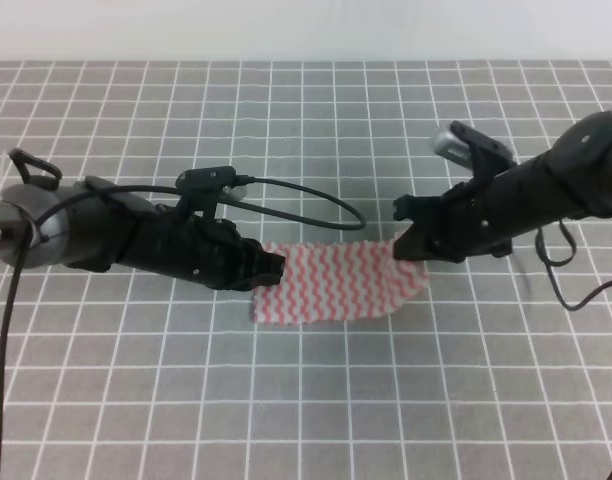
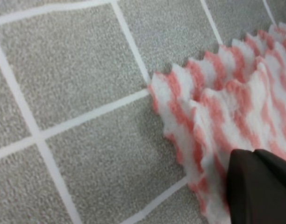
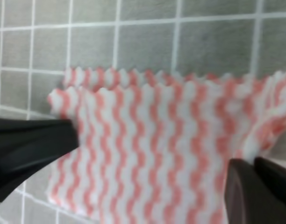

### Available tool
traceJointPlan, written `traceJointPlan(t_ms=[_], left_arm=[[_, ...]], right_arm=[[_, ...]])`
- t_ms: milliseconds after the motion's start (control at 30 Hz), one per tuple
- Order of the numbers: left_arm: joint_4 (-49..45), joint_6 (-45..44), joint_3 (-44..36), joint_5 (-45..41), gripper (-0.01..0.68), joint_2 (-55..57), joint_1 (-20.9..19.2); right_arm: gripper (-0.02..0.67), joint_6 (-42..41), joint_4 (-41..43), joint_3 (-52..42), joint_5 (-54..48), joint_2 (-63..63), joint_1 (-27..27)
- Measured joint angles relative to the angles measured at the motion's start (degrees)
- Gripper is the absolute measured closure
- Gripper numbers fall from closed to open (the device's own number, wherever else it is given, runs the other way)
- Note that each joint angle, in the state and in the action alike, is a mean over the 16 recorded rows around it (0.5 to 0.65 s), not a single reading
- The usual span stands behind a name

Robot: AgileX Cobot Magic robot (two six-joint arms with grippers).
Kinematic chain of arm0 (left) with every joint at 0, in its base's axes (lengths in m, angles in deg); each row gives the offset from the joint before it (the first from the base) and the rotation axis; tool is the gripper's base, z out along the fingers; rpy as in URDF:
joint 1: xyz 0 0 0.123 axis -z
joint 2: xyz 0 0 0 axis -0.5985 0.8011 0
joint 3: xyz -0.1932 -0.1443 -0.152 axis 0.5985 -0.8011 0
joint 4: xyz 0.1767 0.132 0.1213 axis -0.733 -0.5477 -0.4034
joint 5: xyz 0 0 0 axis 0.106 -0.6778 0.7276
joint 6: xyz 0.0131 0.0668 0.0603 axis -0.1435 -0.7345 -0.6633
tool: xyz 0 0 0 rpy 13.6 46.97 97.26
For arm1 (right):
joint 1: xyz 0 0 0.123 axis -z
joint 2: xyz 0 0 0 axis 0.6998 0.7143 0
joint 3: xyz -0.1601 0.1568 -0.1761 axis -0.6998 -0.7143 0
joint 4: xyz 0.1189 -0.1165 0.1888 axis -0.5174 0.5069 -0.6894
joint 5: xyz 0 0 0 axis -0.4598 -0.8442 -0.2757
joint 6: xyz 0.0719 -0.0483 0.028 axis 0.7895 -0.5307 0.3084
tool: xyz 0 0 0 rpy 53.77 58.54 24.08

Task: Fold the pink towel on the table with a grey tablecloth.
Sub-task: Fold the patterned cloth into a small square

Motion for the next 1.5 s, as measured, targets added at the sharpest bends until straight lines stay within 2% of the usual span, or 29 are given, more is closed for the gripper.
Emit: traceJointPlan(t_ms=[467,1500], left_arm=[[-0.10,-0.12,0.03,0.02,0.673,-0.43,0.01],[-3.59,-0.69,-0.43,2.22,0.673,-1.54,-0.02]], right_arm=[[0.650,0.18,-0.54,3.73,1.68,1.12,-6.29],[0.650,0.33,-4.18,9.09,0.12,4.50,-11.37]])
